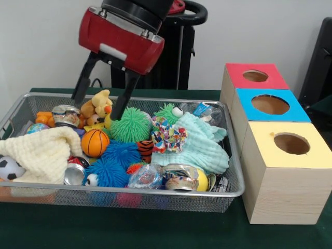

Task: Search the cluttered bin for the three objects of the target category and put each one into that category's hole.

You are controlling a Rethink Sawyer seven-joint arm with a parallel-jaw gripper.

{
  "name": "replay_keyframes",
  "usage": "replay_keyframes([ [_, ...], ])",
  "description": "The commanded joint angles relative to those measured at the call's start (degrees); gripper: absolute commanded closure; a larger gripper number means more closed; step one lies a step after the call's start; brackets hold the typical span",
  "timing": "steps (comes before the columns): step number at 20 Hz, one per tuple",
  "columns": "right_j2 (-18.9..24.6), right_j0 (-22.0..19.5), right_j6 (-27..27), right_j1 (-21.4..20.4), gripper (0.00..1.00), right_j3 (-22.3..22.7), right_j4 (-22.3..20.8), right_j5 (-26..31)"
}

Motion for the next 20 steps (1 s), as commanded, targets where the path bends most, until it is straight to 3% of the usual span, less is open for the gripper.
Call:
replay_keyframes([
  [1,0.92,2.18,-0.65,5.68,0.0,-4.6,-3.59,8.48],
  [5,1.11,4.02,3.81,5.66,0.0,-4.11,1.04,15.52],
  [9,0.16,6.32,5.17,5.75,0.0,-4.36,1.4,19.34],
  [16,1.95,7.2,11.59,4.56,0.0,-5.43,7.52,25.83],
  [20,1.93,6.97,13.17,4.28,0.0,-8.36,11.37,29.54],
])
